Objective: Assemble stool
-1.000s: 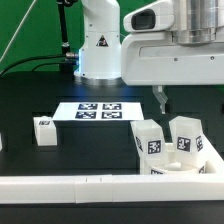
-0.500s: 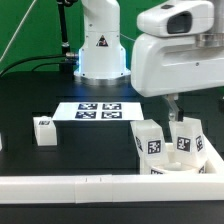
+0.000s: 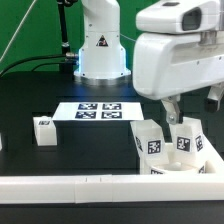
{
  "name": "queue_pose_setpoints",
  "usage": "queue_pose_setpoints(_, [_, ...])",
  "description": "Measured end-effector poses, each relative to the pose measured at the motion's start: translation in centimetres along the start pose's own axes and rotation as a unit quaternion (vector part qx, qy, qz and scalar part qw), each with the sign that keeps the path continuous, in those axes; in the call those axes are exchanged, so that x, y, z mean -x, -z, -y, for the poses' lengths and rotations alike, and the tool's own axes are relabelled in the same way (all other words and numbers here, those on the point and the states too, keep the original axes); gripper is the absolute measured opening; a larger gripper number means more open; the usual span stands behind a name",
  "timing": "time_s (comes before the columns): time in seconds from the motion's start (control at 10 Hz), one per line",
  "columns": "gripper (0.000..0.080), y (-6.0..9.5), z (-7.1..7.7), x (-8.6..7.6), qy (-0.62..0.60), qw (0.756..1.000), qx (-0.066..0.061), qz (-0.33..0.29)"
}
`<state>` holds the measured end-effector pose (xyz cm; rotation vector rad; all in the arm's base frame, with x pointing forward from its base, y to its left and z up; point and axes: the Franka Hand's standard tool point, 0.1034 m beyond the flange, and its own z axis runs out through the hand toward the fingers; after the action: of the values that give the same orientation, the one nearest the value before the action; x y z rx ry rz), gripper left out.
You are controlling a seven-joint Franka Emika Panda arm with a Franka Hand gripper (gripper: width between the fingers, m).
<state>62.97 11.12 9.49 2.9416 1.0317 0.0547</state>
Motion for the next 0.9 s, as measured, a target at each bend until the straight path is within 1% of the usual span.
queue_pose_setpoints(0.1, [0.0649, -0.5, 0.4, -0.1, 0.006, 1.000, 0.001, 0.001])
queue_pose_setpoints(0.2, [0.0649, -1.0, 0.3, 0.0, 0.009, 1.000, 0.003, 0.001])
queue_pose_setpoints(0.3, [0.0649, -1.6, 0.0, -0.1, 0.010, 1.000, 0.008, -0.002])
queue_pose_setpoints(0.5, [0.0649, -1.7, -0.1, -0.1, -0.005, 1.000, 0.010, -0.005])
queue_pose_setpoints(0.6, [0.0560, -1.7, -0.1, -0.1, -0.021, 1.000, 0.009, -0.005])
queue_pose_setpoints(0.7, [0.0378, -1.7, -0.1, -0.1, -0.063, 0.998, 0.009, -0.005])
queue_pose_setpoints(0.8, [0.0344, -1.7, -0.1, -0.1, -0.107, 0.994, 0.009, -0.005])
queue_pose_setpoints(0.9, [0.0344, -1.7, -0.1, -0.1, -0.131, 0.991, 0.009, -0.006])
